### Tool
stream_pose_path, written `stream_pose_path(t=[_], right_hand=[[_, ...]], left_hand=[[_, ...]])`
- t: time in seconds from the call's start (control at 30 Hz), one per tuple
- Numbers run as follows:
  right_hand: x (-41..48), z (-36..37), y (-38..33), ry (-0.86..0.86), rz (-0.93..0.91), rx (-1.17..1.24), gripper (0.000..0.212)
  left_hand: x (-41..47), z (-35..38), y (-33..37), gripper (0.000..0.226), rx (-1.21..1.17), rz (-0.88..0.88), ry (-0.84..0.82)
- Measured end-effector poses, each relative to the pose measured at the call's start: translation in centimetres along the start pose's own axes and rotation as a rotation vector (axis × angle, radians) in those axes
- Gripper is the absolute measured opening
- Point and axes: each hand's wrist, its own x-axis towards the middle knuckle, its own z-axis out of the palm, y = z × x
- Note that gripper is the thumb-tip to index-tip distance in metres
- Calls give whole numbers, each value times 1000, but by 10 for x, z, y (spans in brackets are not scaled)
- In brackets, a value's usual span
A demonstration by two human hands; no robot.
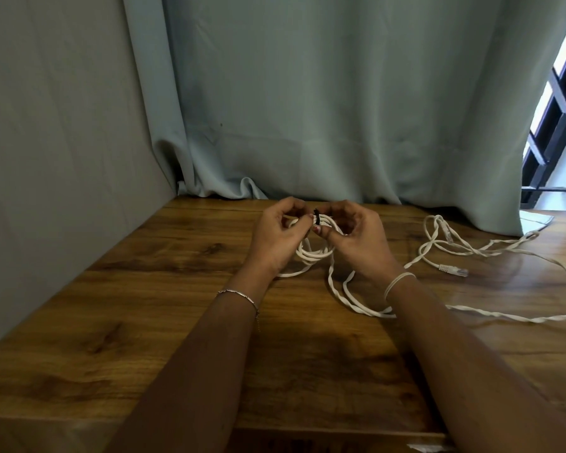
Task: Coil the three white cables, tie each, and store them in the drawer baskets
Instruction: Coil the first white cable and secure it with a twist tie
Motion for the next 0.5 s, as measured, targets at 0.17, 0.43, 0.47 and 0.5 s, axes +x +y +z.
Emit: stream_pose_path(t=[0.17,0.43,0.47,0.5], right_hand=[[-1,-1,-1,23,-23,-110,32],[-3,1,-5,31,-110,-233,31],[-4,2,-6,18,-125,-248,31],[-5,2,-6,3,-142,-267,32]], left_hand=[[2,0,-1,9,-34,-61,21],[6,-1,-3,9,-103,-196,85],[6,-2,-3,10,-146,-233,88],[5,-3,-2,10,-178,-268,83]])
